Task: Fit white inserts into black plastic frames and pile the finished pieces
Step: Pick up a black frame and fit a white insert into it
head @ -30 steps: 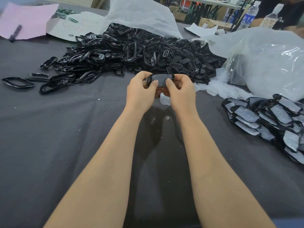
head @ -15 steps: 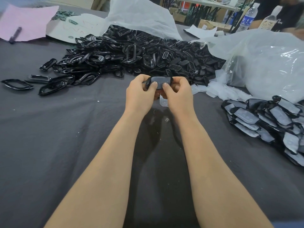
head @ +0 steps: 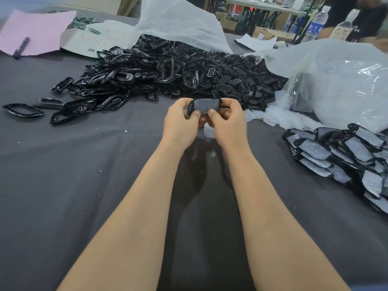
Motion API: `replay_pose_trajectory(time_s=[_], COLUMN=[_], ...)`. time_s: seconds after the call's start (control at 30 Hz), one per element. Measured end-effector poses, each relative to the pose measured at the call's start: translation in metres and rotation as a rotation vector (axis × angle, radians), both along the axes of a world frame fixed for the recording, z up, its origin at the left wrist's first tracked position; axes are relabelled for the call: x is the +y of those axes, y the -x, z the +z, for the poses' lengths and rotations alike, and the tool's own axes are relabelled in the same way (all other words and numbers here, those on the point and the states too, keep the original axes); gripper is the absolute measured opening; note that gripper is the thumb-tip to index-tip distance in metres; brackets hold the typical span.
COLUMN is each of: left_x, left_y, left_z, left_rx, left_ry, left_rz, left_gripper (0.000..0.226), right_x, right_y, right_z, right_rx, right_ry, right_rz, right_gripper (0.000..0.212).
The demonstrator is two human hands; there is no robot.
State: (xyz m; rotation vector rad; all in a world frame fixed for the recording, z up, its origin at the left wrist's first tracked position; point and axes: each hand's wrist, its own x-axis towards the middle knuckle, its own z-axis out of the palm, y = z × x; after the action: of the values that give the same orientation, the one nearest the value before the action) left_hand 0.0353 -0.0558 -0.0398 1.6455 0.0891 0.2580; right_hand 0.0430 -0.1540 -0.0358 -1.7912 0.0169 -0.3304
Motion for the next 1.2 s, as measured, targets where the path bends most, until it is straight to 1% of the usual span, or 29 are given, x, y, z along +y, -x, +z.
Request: replay_pose_trajectory(time_s=[0.13, 0.23, 0.33, 0.4, 0.47, 0.53, 0.63, 0.7, 0.77, 0.83, 0.97, 1.13, 1.2], left_x=[0.0006, 0.0011, 0.0010, 0.0011, 0.0011, 0.0006, 0.0003, 0.0003, 0.0000, -0.0001, -0.0010, -0.0023, -0.0032], left_y=[0.0007, 0.0025, 0.0027, 0.0036, 0.0047, 0.0058, 0.0063, 0.0060, 0.0057, 0.0053, 0.0058, 0.0056, 0.0057], left_z=[0.0017, 0.0030, 0.0046, 0.0045, 0.0056, 0.0064, 0.0063, 0.0061, 0.0058, 0.0063, 0.0060, 0.0075, 0.0074], left_rx=[0.002, 0.015, 0.008, -0.006, -0.010, -0.004, 0.010, 0.017, 0.024, 0.024, 0.025, 0.023, 0.034], left_ry=[-0.012, -0.061, -0.141, -0.156, -0.082, 0.003, 0.057, 0.075, 0.090, 0.102, 0.115, 0.105, 0.089], left_rz=[0.000, -0.001, 0.020, 0.051, 0.048, 0.037, 0.041, 0.046, 0.052, 0.051, 0.043, 0.045, 0.035], left_gripper=[0.026, 0.021, 0.012, 0.007, 0.007, 0.010, 0.016, 0.017, 0.018, 0.018, 0.016, 0.020, 0.018], right_x=[0.0002, -0.0004, -0.0022, -0.0029, -0.0020, -0.0003, 0.0012, 0.0021, 0.0027, 0.0035, 0.0036, 0.0039, 0.0039], right_y=[-0.0003, -0.0007, -0.0008, 0.0003, 0.0016, 0.0032, 0.0046, 0.0059, 0.0062, 0.0054, 0.0044, 0.0050, 0.0047], right_z=[0.0016, 0.0020, 0.0027, 0.0020, 0.0016, 0.0010, 0.0005, 0.0002, 0.0001, 0.0012, 0.0025, 0.0033, 0.0037], right_rx=[0.035, 0.046, 0.031, 0.022, 0.005, -0.002, -0.014, -0.032, -0.035, -0.018, 0.058, 0.087, 0.099], right_ry=[-0.038, -0.031, -0.037, -0.038, -0.010, 0.021, 0.044, 0.075, 0.087, 0.049, -0.109, -0.250, -0.288], right_rz=[-0.012, -0.045, -0.040, 0.006, 0.050, 0.075, 0.070, 0.054, 0.040, 0.034, 0.043, 0.011, -0.009], right_gripper=[0.016, 0.018, 0.005, 0.011, 0.016, 0.016, 0.017, 0.014, 0.006, 0.005, 0.007, 0.014, 0.017])
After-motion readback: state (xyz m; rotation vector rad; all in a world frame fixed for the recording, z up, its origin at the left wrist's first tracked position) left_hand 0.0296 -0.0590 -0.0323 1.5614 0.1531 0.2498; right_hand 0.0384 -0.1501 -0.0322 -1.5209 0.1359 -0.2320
